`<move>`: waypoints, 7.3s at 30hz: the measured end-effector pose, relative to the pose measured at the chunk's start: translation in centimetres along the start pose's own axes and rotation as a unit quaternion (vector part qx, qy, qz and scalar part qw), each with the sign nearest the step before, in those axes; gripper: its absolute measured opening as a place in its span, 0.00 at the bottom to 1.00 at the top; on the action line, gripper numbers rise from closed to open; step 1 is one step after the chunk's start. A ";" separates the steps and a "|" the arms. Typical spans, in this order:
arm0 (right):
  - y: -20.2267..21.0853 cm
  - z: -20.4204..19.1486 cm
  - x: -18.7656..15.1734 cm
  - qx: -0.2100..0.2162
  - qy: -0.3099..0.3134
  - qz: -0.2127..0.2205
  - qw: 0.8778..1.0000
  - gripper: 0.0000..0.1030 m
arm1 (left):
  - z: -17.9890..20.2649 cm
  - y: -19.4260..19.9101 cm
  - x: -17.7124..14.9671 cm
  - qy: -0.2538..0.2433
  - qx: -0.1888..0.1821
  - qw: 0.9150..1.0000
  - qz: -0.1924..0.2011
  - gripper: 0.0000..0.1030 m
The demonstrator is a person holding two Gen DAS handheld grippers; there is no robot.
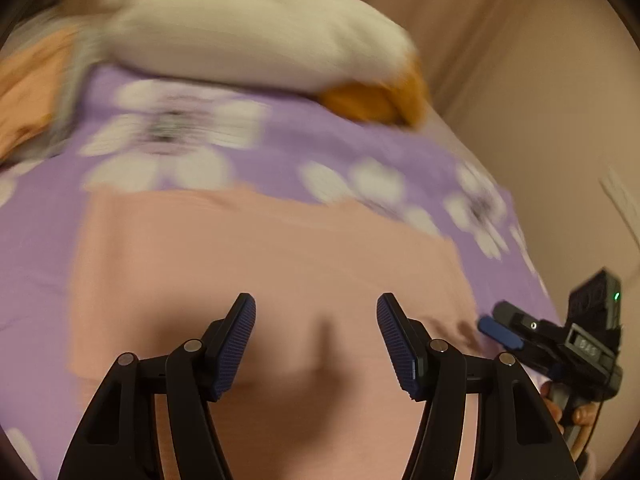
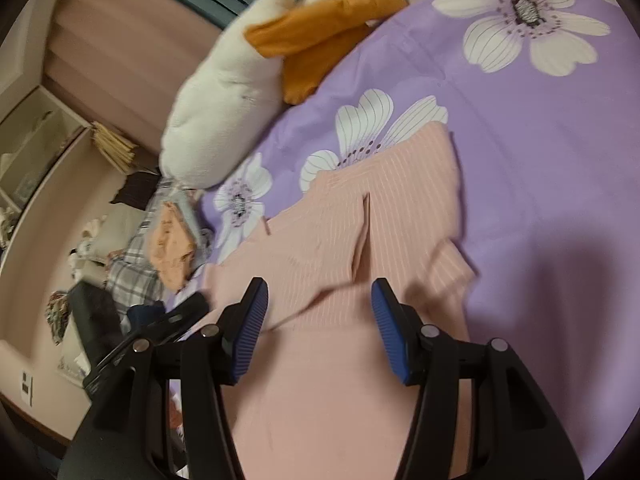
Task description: Fold small clothes
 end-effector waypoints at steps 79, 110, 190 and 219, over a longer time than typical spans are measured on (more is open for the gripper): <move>8.6 6.2 -19.9 0.051 -0.076 -0.108 0.990 0.48 | -9.1 9.0 -19.5 0.159 -0.188 0.964 -0.094 0.64; 10.6 0.8 -24.6 0.061 -0.014 -0.072 0.995 0.05 | -4.8 11.5 -23.0 0.177 -0.210 0.959 -0.071 0.00; 5.8 6.4 -7.3 0.039 -0.121 -0.048 0.991 0.23 | -7.4 1.1 -7.3 0.254 -0.161 0.944 -0.133 0.00; 7.7 2.0 -14.6 -0.105 0.078 -0.064 0.989 0.24 | -5.1 6.1 -13.9 0.063 -0.047 0.992 -0.099 0.46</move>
Point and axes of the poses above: each gripper's, at about its wrist camera, not at the fingertips, and y roughly against the way its jaws point, z to its right, x to its top, the point moved 9 cm from there along -y, roughly the way its jaws point, and after that the axes turned 12 degrees about -z, right-handed, at the moved point
